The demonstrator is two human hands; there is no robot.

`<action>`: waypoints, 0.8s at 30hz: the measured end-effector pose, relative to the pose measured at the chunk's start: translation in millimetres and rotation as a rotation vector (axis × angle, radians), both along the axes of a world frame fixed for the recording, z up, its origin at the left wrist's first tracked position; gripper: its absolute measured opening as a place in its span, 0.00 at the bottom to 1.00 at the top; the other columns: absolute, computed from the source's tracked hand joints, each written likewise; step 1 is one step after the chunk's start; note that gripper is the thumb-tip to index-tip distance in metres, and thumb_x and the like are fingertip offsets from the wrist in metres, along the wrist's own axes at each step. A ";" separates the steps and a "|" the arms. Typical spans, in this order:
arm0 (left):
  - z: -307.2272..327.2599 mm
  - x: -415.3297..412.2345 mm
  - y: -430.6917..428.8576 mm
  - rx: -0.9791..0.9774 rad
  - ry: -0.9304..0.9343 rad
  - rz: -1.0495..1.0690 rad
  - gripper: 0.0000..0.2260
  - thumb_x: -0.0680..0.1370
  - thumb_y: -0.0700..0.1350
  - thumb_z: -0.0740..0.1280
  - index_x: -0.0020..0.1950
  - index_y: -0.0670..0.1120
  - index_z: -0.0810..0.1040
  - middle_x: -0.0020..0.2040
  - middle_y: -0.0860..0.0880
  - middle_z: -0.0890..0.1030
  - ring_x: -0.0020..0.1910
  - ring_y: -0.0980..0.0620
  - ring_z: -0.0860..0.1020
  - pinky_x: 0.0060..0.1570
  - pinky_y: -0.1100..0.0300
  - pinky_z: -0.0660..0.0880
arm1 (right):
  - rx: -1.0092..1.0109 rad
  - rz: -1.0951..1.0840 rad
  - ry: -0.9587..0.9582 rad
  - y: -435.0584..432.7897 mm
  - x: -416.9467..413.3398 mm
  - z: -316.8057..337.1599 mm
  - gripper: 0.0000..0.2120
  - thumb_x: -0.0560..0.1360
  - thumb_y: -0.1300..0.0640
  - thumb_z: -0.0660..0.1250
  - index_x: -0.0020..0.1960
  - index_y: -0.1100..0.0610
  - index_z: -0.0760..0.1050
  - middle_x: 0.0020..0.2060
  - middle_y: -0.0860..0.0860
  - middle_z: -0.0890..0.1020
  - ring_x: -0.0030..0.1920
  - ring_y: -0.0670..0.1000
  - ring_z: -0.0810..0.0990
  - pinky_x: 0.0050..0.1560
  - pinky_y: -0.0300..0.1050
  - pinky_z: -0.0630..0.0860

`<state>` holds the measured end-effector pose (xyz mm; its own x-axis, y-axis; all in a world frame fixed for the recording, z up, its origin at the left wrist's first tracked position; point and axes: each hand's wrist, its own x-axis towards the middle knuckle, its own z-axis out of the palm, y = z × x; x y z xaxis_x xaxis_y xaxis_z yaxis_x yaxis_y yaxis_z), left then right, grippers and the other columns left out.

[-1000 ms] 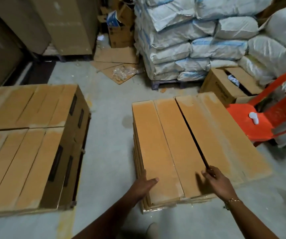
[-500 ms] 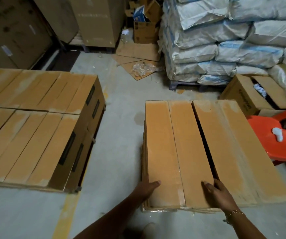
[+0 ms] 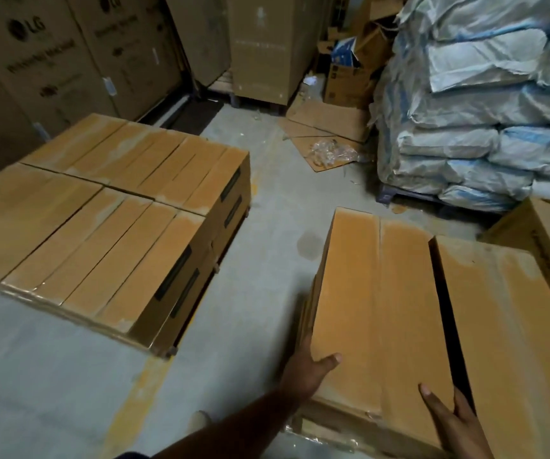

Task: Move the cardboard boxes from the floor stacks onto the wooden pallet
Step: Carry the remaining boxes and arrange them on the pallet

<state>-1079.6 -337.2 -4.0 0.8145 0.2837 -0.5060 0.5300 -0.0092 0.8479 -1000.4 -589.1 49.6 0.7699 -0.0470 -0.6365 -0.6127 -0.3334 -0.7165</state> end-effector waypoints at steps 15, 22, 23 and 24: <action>63.5 -118.8 223.5 0.178 -0.128 0.299 0.37 0.74 0.66 0.71 0.79 0.63 0.59 0.67 0.58 0.77 0.67 0.53 0.76 0.66 0.55 0.73 | 0.120 0.211 -0.116 239.8 -54.6 46.7 0.38 0.73 0.50 0.77 0.77 0.60 0.66 0.73 0.60 0.73 0.70 0.62 0.71 0.70 0.54 0.65; 81.7 -226.2 361.2 0.241 -0.086 0.469 0.31 0.78 0.58 0.71 0.74 0.65 0.55 0.67 0.64 0.69 0.63 0.61 0.69 0.58 0.67 0.66 | 0.155 0.451 -0.111 398.4 -122.2 19.1 0.25 0.74 0.51 0.76 0.67 0.59 0.76 0.55 0.56 0.81 0.56 0.58 0.78 0.64 0.52 0.72; 81.3 -241.6 377.4 0.248 -0.067 0.487 0.31 0.78 0.59 0.71 0.74 0.66 0.56 0.67 0.63 0.70 0.63 0.61 0.70 0.58 0.66 0.67 | 0.160 0.479 -0.111 419.0 -132.4 16.9 0.25 0.74 0.50 0.76 0.67 0.59 0.76 0.55 0.57 0.81 0.57 0.58 0.78 0.63 0.52 0.72; 81.1 -257.4 392.5 0.251 -0.055 0.510 0.32 0.78 0.60 0.71 0.76 0.66 0.57 0.67 0.62 0.71 0.65 0.59 0.71 0.60 0.65 0.68 | 0.167 0.503 -0.108 438.4 -142.0 15.2 0.26 0.73 0.49 0.76 0.67 0.58 0.76 0.57 0.57 0.81 0.57 0.59 0.78 0.62 0.52 0.72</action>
